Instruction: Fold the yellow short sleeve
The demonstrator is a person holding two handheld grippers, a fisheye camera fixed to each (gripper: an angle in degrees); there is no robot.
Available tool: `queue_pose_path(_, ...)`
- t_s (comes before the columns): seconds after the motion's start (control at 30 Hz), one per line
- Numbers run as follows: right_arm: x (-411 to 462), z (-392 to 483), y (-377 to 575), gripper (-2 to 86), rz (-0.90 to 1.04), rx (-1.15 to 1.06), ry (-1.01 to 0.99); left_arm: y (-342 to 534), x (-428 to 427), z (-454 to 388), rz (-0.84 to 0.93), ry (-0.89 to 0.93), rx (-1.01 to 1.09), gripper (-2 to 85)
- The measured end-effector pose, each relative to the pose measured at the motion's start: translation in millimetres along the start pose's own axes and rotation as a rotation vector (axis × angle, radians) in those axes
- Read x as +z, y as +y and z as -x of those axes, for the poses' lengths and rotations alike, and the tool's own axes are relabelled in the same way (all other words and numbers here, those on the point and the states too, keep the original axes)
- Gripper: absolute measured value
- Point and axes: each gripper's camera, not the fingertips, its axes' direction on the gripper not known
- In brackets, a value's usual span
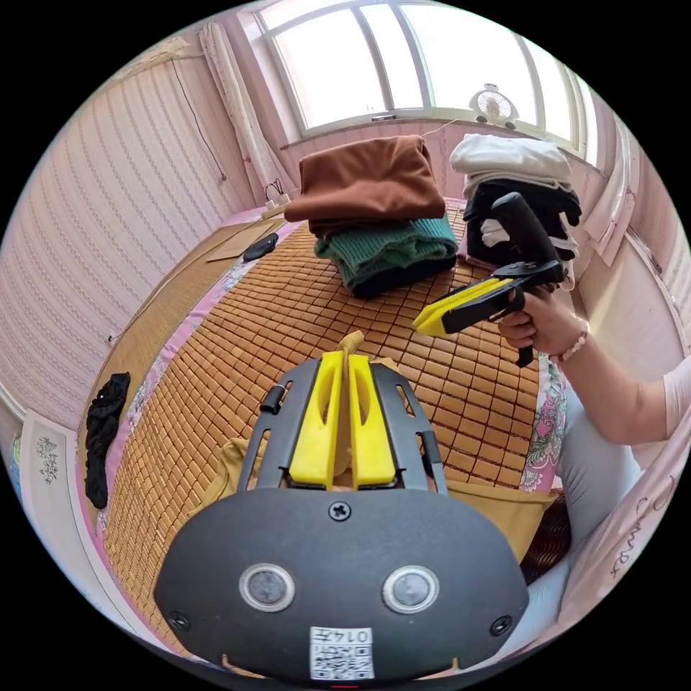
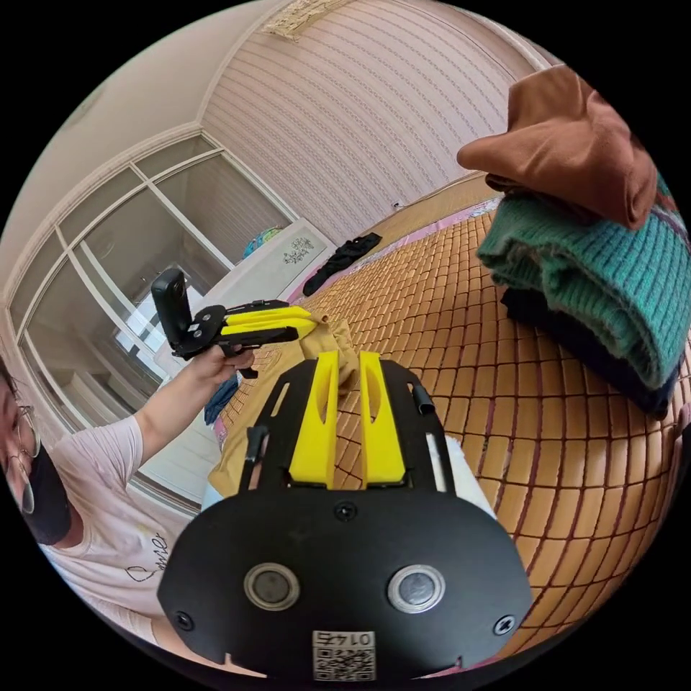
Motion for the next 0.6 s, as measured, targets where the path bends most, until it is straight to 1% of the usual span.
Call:
queue_pose_path(0.07, 13, 0, 1, 8.9, 0.021, -0.033, -0.019, 12, -25, 4, -0.066, -0.014, -0.004, -0.7)
queue_pose_path(0.13, 30, 4, 3, 13.2, 0.052, -0.083, -0.041, 18, -36, 8, -0.093, 0.003, -0.009, -0.7)
queue_pose_path(0.23, 45, 13, 4, 14.6, 0.075, -0.164, -0.108, 22, -42, 11, -0.091, -0.011, -0.011, -0.6)
queue_pose_path(0.3, 46, 20, 5, 12.3, 0.065, -0.209, -0.138, 22, -44, 10, -0.100, -0.013, 0.003, -0.6)
queue_pose_path(0.33, 44, 23, 7, 6.9, 0.050, -0.244, -0.147, 22, -45, 10, -0.108, -0.005, 0.012, -0.6)
queue_pose_path(0.4, 38, 24, 9, 3.0, 0.010, -0.269, -0.144, 21, -46, 10, -0.117, -0.015, 0.009, -0.6)
queue_pose_path(0.5, 25, 18, 6, 1.4, 0.055, -0.246, -0.135, 18, -42, 17, -0.130, -0.041, -0.024, -0.6)
queue_pose_path(0.6, -1, 15, 6, 0.8, 0.050, -0.233, -0.068, 8, -24, 26, -0.145, 0.000, -0.059, -0.6)
